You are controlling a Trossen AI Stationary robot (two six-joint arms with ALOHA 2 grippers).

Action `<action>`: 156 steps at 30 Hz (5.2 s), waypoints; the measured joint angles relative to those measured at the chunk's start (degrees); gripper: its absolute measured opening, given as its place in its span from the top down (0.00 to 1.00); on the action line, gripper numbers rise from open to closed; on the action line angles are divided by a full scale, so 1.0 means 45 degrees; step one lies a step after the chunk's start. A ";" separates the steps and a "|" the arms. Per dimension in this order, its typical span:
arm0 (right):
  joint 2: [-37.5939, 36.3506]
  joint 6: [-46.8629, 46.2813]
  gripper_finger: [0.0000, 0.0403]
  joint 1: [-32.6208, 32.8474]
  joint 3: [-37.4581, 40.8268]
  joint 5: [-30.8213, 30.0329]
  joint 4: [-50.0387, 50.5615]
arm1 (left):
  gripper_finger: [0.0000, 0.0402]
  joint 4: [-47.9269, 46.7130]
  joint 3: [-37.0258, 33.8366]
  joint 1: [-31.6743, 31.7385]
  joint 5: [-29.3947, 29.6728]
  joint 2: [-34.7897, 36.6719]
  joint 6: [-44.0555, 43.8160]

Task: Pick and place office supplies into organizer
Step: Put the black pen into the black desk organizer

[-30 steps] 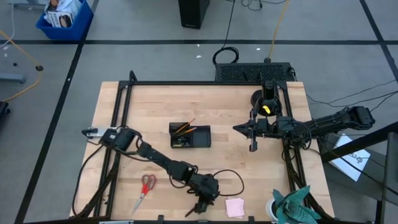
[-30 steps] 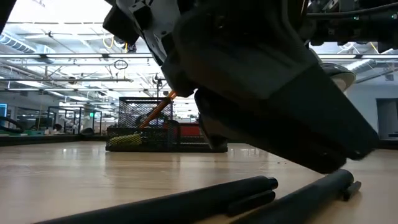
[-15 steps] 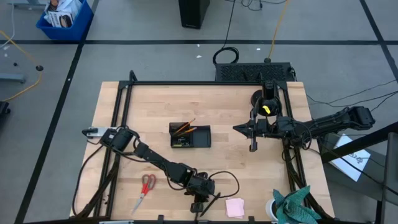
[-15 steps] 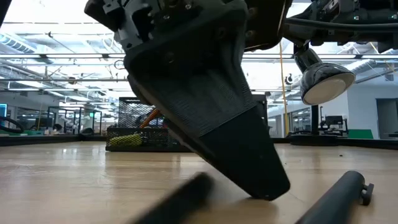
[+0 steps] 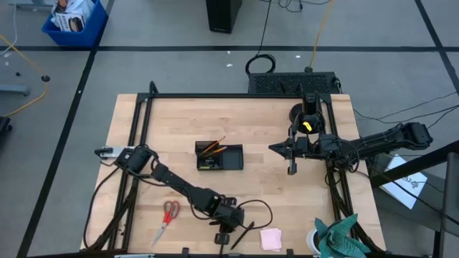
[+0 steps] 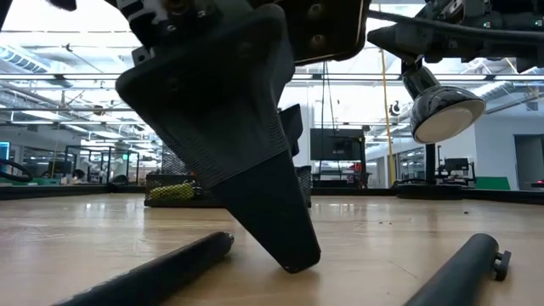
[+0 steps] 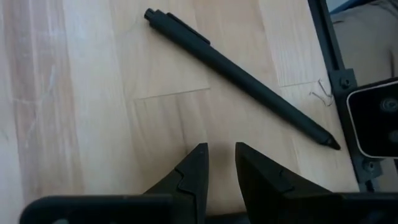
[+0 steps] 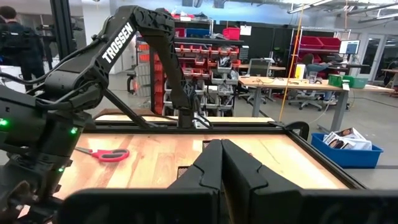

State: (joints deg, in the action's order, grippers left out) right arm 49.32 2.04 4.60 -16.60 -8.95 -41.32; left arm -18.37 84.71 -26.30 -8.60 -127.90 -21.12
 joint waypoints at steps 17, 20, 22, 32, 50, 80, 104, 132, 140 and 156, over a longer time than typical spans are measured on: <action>-0.0004 0.0656 1.00 0.0628 -0.0154 0.1004 0.1514 | 0.78 -0.2245 -0.0102 -0.0568 0.7058 0.3693 0.3232; 0.0068 0.0740 1.00 0.1150 -0.0846 0.0768 0.2946 | 0.78 -0.2297 -0.0524 -0.0992 0.7775 0.4350 0.3094; 0.0313 0.0724 1.00 0.1638 -0.1467 0.0273 0.4056 | 0.78 -0.1852 -0.1043 -0.1333 0.7996 0.4828 0.2795; 0.3718 0.0476 1.00 0.4643 -0.4357 0.0715 0.6536 | 0.78 0.2115 -0.5144 -0.3011 0.8983 0.5744 0.0456; 1.1298 -0.2398 1.00 0.7702 -0.8568 0.2138 0.6951 | 0.78 0.4463 -0.6057 -0.3364 0.8919 0.5748 -0.2139; 1.3586 -0.3660 1.00 0.7091 -0.8918 0.3032 0.5158 | 0.78 0.7904 -0.6037 -0.4104 0.7518 0.2667 -0.4440; 1.5222 -0.2327 1.00 0.5231 -0.9787 0.3036 0.4227 | 0.78 0.7863 -0.6037 -0.3981 0.7567 0.2667 -0.4417; 1.5534 -0.1918 1.00 0.5179 -0.9797 0.3620 0.3175 | 0.78 0.8417 -0.6018 -0.3137 0.6777 0.2195 -0.4672; 1.5553 -0.1869 1.00 0.5336 -0.9780 0.3746 0.2933 | 0.78 0.8502 -0.6028 -0.2949 0.6813 0.2191 -0.4840; 1.7576 -0.0880 1.00 0.4658 -1.1631 0.4943 0.2601 | 0.78 0.8423 -0.6028 -0.2404 0.6515 0.2191 -0.4299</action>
State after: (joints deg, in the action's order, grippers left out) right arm 128.41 -1.92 25.56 -68.94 13.29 -29.62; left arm 19.53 57.58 -37.12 20.72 -118.04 -40.47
